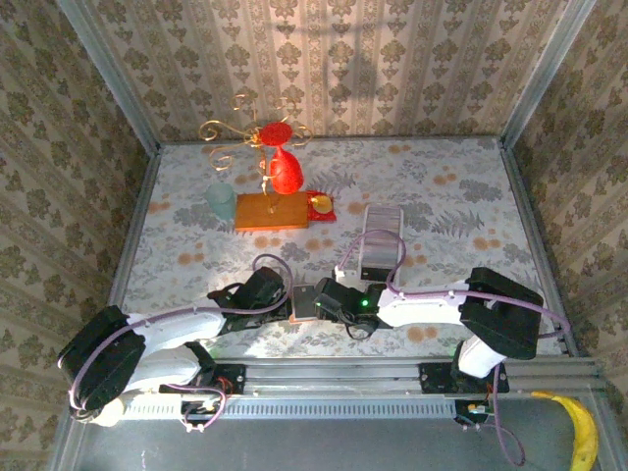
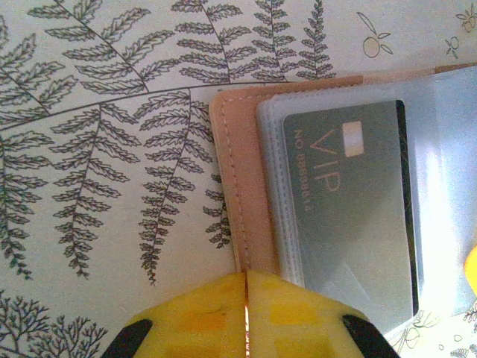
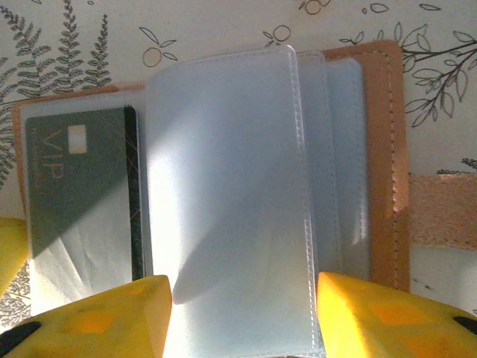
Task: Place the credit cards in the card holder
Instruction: Flip over the card slot in the card holder.
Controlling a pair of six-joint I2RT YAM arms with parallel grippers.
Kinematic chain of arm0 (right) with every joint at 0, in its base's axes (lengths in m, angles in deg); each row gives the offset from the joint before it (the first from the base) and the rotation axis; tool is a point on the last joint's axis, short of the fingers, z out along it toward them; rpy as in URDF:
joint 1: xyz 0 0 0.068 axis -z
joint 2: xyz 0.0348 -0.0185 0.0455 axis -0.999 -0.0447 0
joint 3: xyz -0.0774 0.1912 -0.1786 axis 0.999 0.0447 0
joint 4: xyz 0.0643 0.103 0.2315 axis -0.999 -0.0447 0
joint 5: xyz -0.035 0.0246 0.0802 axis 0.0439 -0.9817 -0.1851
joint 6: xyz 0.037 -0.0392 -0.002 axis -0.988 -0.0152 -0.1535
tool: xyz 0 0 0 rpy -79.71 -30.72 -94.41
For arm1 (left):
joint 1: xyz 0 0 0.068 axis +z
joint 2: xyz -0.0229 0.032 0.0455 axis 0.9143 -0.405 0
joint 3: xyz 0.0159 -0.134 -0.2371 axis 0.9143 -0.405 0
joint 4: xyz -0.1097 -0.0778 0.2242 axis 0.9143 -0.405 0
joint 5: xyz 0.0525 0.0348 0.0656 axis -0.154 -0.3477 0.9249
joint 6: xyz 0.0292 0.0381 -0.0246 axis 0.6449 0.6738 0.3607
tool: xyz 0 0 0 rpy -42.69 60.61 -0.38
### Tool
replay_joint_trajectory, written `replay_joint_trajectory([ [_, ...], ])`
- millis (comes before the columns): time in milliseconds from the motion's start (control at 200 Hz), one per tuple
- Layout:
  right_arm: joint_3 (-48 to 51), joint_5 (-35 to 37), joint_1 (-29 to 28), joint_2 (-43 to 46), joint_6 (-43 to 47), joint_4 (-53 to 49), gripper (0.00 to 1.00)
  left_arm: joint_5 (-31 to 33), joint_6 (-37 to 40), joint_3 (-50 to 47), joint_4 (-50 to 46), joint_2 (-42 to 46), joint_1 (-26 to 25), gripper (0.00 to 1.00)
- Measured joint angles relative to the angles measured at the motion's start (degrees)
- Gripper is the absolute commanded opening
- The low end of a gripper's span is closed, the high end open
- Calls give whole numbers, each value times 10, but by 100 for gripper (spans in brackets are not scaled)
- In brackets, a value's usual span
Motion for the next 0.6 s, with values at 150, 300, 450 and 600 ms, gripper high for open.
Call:
replay_joint_trajectory([
  [150,0,-11,0,-3,-4,20,56,0,0,0,1,0,0,9],
  [300,1,-23,0,-3,-15,56,57,0,0,-3,5,0,0,9],
  [450,2,-27,0,-3,-24,84,56,0,0,-4,9,0,0,9],
  [600,6,-28,0,0,-30,106,56,0,0,-4,11,-2,0,9],
])
